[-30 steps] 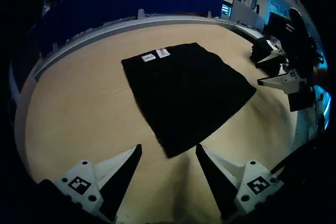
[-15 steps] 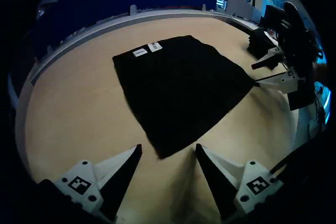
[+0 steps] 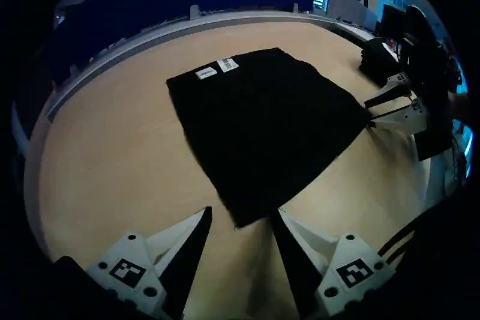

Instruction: Fold towel

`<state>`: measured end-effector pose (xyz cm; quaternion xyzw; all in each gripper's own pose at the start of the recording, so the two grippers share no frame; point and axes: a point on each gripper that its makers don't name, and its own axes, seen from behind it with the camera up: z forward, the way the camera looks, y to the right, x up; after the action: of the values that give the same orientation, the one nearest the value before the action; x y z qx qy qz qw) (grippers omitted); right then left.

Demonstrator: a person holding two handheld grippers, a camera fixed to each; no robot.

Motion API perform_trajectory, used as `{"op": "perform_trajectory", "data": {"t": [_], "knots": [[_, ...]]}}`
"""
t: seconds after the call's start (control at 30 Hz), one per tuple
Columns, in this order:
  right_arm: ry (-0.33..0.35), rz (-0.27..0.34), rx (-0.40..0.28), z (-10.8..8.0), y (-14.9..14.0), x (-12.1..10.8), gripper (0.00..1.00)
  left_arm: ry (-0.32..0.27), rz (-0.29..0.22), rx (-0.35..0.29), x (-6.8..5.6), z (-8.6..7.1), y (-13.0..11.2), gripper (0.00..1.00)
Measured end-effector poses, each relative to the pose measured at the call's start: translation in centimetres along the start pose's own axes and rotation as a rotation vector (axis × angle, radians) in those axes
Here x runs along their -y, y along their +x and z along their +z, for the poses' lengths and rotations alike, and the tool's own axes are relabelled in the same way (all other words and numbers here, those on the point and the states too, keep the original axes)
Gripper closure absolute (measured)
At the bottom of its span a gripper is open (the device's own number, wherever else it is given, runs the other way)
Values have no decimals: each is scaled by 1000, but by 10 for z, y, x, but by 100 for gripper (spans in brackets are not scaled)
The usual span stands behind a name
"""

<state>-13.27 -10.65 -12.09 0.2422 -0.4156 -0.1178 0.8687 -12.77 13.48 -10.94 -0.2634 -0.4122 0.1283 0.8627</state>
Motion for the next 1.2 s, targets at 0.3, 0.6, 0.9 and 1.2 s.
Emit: {"op": "perform_trajectory", "data": {"t": [0.3, 0.6, 0.9, 1.2], "knots": [[8, 8, -1, 1, -2, 3, 40, 3, 6, 5, -7, 1, 0, 42], [13, 11, 0, -1, -2, 7, 58, 2, 2, 9, -11, 0, 0, 60], [13, 53, 1, 0, -2, 7, 83, 14, -27, 14, -4, -2, 1, 83], [32, 60, -4, -3, 1, 16, 85, 37, -29, 1, -1, -4, 5, 94]]}}
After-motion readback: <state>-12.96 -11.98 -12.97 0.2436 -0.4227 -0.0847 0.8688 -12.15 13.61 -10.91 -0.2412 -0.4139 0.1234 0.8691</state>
